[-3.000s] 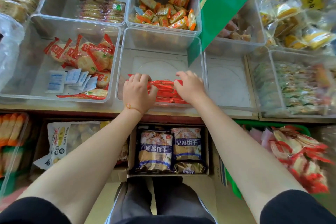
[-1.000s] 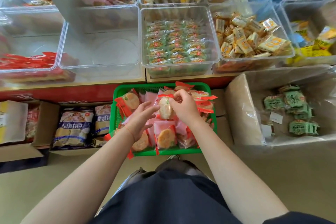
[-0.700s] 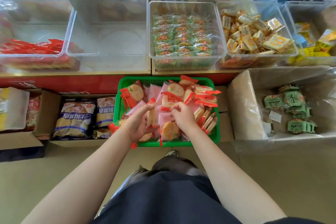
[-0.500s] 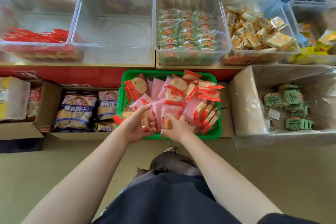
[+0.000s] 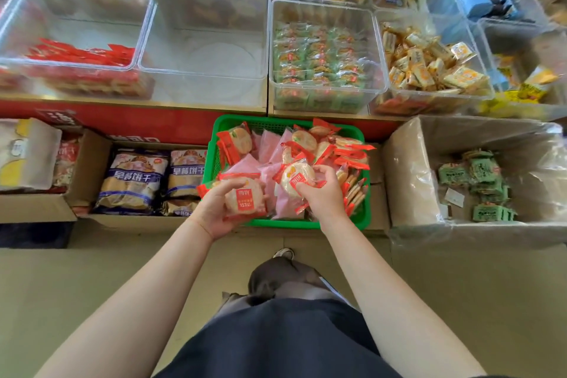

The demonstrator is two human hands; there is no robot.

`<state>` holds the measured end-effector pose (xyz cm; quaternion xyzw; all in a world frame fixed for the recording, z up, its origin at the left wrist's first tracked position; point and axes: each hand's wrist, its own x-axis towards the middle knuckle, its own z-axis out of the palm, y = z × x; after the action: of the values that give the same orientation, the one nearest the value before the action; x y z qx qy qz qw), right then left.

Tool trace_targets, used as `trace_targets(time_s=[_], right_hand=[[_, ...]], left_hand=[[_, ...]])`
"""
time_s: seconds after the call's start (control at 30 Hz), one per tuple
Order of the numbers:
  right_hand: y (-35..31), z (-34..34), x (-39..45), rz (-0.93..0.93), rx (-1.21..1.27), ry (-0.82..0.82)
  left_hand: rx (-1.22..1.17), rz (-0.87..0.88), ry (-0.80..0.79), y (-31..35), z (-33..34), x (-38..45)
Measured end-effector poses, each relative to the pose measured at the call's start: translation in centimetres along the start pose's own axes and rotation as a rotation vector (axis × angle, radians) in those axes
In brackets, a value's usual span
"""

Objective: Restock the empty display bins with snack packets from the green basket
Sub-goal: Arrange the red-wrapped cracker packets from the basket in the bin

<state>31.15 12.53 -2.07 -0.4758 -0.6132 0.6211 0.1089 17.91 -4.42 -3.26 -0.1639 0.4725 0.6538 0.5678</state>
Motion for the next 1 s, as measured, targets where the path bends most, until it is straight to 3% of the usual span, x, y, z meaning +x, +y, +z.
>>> trace_targets(time_s=[0.1,0.2,0.47,0.73,1.0], right_hand=[[-0.2,-0.4,0.8,0.181,0.299,-0.009],[-0.4,-0.8,1.8,0.277,0.520,-0.031],[-2.1,-0.7,5.7,0.386,0.696,-0.099],[-5.6,3.1,6.9,0.360,0.715,-0.370],[-7.1,11.7,5.2,0.265,0.552,-0.346]], left_hand=[[0.082,0.024,0.135,1.2,0.9,1.4],[0.186,0.053,0.168,2.1,2.4,2.9],[0.451,0.152,0.226,6.7,5.5,5.3],[0.336,0.179,0.224,10.8,2.4,3.7],[0.355,0.203,0.144,16.3,-5.8,1.3]])
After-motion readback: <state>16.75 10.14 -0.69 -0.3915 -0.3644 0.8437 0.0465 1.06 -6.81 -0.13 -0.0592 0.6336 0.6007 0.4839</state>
